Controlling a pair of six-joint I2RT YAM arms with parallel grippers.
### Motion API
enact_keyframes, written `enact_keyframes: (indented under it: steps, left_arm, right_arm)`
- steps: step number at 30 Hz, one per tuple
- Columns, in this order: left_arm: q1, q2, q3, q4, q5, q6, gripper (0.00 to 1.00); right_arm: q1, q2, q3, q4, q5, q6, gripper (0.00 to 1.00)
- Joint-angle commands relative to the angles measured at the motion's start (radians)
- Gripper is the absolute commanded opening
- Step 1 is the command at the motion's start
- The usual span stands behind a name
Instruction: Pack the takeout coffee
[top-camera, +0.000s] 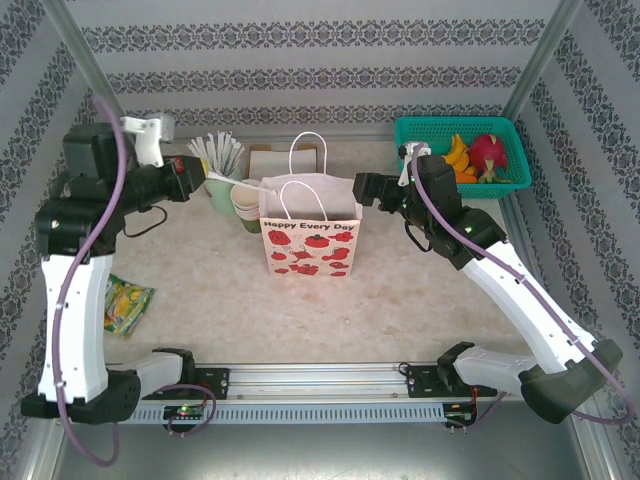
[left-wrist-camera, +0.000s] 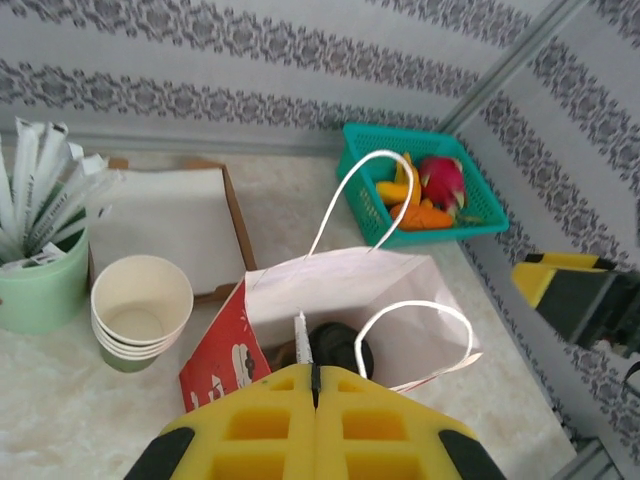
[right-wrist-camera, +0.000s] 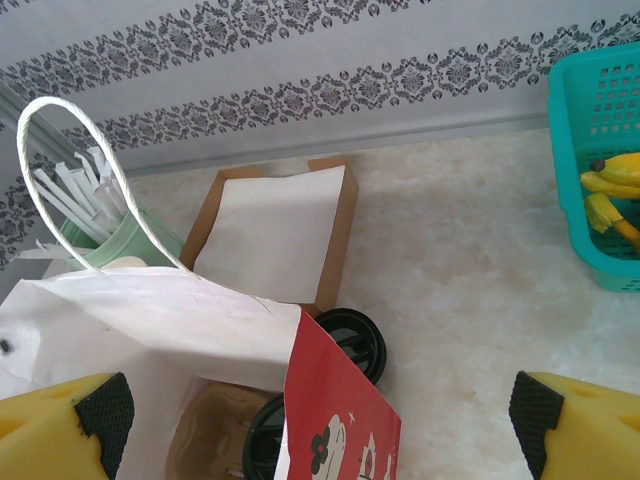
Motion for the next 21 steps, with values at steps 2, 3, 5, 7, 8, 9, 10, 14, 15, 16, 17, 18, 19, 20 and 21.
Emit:
enact_keyframes:
  steps: [2, 3, 5, 7, 8, 9, 10, 14, 15, 16, 17, 18, 19, 20, 21]
  left_arm:
    - [-0.065, 0.048, 0.005, -0.045, -0.086, 0.099, 0.0]
    - [-0.084, 0.069, 0.017, -0.06, -0.127, 0.111, 0.0]
    - [-0.13, 0.109, 0.049, -0.099, -0.209, 0.14, 0.0]
    - [-0.186, 0.153, 0.087, -0.138, -0.302, 0.162, 0.0]
    - [-0.218, 0.177, 0.107, -0.158, -0.348, 0.177, 0.0]
    - [-0.25, 0.203, 0.131, -0.178, -0.397, 0.186, 0.0]
    - [-0.274, 0.225, 0.15, -0.194, -0.433, 0.194, 0.0]
    - [-0.369, 0.331, 0.231, -0.264, -0.557, 0.221, 0.0]
    - [-0.389, 0.357, 0.248, -0.277, -0.584, 0.228, 0.0]
    - [-0.404, 0.378, 0.259, -0.285, -0.61, 0.231, 0.0]
    - [-0.42, 0.404, 0.275, -0.292, -0.641, 0.231, 0.0]
    - [-0.433, 0.427, 0.288, -0.295, -0.67, 0.231, 0.0]
    - [-0.445, 0.446, 0.298, -0.298, -0.69, 0.231, 0.01]
    - [-0.456, 0.469, 0.31, -0.302, -0.706, 0.231, 0.01]
    - [-0.466, 0.488, 0.32, -0.303, -0.715, 0.231, 0.02]
  right_arm:
    - [-0.01, -0.02, 0.008, 0.0, 0.029, 0.027, 0.98]
    - [-0.01, -0.019, 0.007, -0.004, 0.025, 0.028, 0.98]
    - [-0.01, -0.016, 0.015, -0.019, 0.015, 0.03, 0.98]
    - [-0.011, -0.011, 0.02, -0.029, 0.008, 0.029, 0.98]
    - [-0.01, -0.011, 0.018, -0.029, 0.006, 0.03, 0.98]
    - [-0.011, -0.01, 0.015, -0.028, 0.006, 0.032, 0.98]
    - [-0.011, -0.012, 0.013, -0.027, 0.006, 0.033, 0.98]
    - [-0.012, -0.015, 0.006, -0.028, -0.016, 0.024, 0.98]
    - [-0.012, -0.017, 0.007, -0.03, -0.022, 0.022, 0.98]
    - [-0.012, -0.018, 0.006, -0.033, -0.027, 0.021, 0.98]
    - [-0.012, -0.02, 0.004, -0.035, -0.029, 0.019, 0.98]
    - [-0.012, -0.023, 0.002, -0.036, -0.031, 0.017, 0.98]
    - [-0.012, -0.026, -0.001, -0.037, -0.036, 0.014, 0.98]
    - [-0.012, -0.032, -0.006, -0.034, -0.039, 0.013, 0.98]
    - [-0.012, -0.036, -0.011, -0.03, -0.042, 0.013, 0.98]
